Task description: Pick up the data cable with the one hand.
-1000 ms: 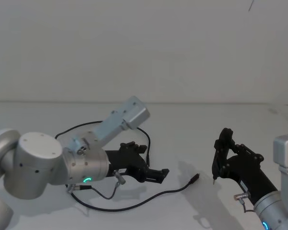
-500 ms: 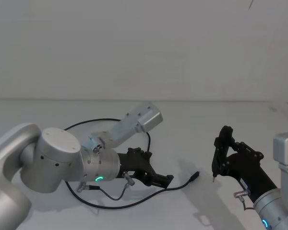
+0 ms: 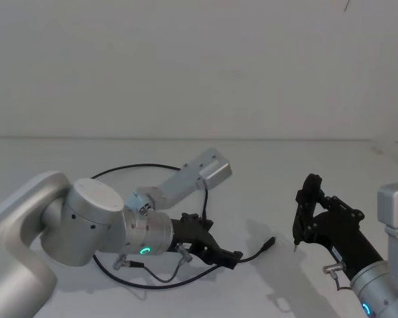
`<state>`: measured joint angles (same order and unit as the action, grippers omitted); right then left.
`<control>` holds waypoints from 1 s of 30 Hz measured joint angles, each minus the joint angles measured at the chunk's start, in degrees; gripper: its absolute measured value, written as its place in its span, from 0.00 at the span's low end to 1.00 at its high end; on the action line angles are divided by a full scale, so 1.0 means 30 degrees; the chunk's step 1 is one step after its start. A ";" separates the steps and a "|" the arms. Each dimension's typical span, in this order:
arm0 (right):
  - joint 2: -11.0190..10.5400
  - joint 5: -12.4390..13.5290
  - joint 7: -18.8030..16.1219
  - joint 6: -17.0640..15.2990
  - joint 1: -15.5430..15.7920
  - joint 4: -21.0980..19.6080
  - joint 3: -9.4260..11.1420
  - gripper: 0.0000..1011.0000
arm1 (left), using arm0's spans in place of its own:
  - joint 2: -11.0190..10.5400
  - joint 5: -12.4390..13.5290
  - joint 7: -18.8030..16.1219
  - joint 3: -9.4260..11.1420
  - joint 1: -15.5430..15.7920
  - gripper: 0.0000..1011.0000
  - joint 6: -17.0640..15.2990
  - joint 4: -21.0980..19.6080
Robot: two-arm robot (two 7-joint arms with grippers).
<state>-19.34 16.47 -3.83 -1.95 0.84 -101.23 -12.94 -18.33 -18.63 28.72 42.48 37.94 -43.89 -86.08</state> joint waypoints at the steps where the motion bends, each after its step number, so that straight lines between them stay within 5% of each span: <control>1: 0.0001 0.0000 0.0001 0.0000 0.0000 0.0000 0.0001 0.28 | 0.0052 0.0019 0.0024 0.0043 0.0016 0.99 -0.0045 0.0063; 18: 0.0001 0.0000 0.0001 0.0000 0.0001 0.0001 0.0001 0.28 | 0.0480 0.0226 0.0082 0.0258 0.0043 0.93 -0.0619 0.0472; 30: 0.0001 -0.0001 0.0000 0.0000 0.0000 0.0001 0.0001 0.28 | 0.0608 0.0285 0.0075 0.0300 0.0029 0.56 -0.0788 0.0572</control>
<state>-19.33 16.47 -3.83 -1.95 0.84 -101.23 -12.94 -16.51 -17.78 28.95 43.38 38.03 -46.25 -84.36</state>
